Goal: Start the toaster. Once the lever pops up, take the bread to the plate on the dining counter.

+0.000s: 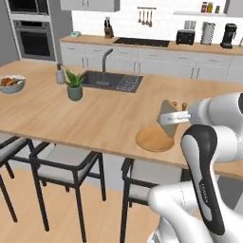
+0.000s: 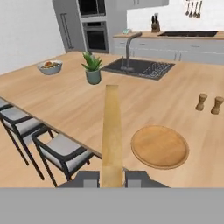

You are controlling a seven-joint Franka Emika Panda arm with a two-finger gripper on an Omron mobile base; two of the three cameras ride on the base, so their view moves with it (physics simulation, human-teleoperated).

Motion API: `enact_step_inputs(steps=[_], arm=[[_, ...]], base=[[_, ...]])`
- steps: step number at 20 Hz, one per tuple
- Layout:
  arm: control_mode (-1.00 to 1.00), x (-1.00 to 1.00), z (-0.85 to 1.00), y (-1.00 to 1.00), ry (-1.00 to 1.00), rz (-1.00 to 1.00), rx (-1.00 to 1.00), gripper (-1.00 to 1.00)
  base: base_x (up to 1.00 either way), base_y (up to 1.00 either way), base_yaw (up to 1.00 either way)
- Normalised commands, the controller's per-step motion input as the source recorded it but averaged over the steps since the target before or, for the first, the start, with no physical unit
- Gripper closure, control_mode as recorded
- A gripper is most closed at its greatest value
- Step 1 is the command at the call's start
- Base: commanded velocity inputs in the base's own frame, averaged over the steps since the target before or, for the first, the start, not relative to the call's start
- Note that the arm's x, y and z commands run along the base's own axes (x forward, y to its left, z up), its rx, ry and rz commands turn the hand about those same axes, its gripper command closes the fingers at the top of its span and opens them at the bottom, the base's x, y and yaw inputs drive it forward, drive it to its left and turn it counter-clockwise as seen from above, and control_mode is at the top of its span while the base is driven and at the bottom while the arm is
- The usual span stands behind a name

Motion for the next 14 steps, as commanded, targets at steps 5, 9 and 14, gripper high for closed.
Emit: enact_step_inputs(steps=[5,9,14], arm=[[1.0,0.0,0.0,0.0,0.0,0.0,0.0,1.0],[1.0,0.0,0.0,0.0,0.0,0.0,0.0,1.0],[1.0,0.0,0.0,0.0,0.0,0.0,0.0,1.0]], base=[[0.36,0.46,-0.51],[0.37,0.58,-0.52],[0.31,0.58,-0.5]])
